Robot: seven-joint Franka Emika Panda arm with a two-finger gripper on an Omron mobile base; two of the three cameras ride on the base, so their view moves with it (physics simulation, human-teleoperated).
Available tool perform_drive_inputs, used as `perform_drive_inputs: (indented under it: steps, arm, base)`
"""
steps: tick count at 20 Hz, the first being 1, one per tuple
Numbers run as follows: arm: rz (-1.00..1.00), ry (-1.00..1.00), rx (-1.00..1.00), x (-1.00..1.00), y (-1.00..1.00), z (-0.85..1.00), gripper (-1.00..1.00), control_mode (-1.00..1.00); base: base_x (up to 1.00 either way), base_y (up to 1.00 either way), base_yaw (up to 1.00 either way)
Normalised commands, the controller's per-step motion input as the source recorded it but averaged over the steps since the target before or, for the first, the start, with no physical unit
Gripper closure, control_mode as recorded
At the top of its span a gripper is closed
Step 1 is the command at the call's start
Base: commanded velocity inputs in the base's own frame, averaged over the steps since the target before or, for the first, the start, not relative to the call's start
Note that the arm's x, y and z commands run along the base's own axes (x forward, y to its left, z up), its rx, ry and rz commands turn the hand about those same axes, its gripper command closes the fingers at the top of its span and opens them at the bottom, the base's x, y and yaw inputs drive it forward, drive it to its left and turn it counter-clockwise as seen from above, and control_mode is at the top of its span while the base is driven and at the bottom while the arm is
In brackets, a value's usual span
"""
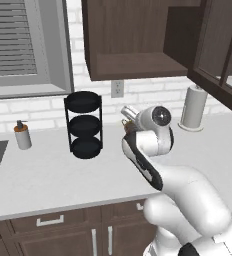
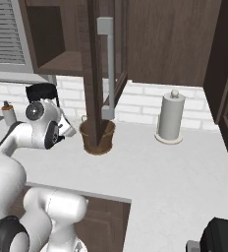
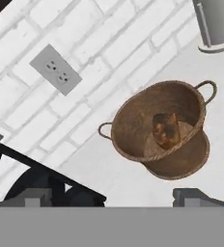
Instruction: Open the cabinet, pick up the bread from the cabinet and place it in the basket. Then move the basket to the dining counter.
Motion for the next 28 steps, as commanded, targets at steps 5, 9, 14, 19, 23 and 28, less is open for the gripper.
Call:
perform_drive_inputs:
  steps: [5, 9, 14, 19, 23, 28]
  arm:
    - [-0.45, 0.03, 0.12, -0.29, 0.0, 0.1, -1.0, -1.0]
    - [-0.43, 0.0, 0.15, -0.26, -0.01, 0.21, -1.0, -1.0]
    - [-0.34, -0.01, 0.25, -0.33, 0.0, 0.21, -1.0, -1.0]
    - [-0.2, -0.05, 0.41, -0.27, 0.0, 0.0, -1.0, -1.0]
    - [-0.14, -0.05, 0.44, -0.07, 0.0, 0.0, -1.0, -1.0]
    - [-0.08, -0.01, 0.09, 0.11, -0.01, -0.01, -1.0, -1.0]
  base:
    - [0.0, 0.0, 0.0]
    - [0.0, 0.0, 0.0]
    - [0.0, 0.0, 0.0]
    - [0.0, 0.0, 0.0]
    - [0.0, 0.0, 0.0]
    - [0.0, 0.0, 0.0]
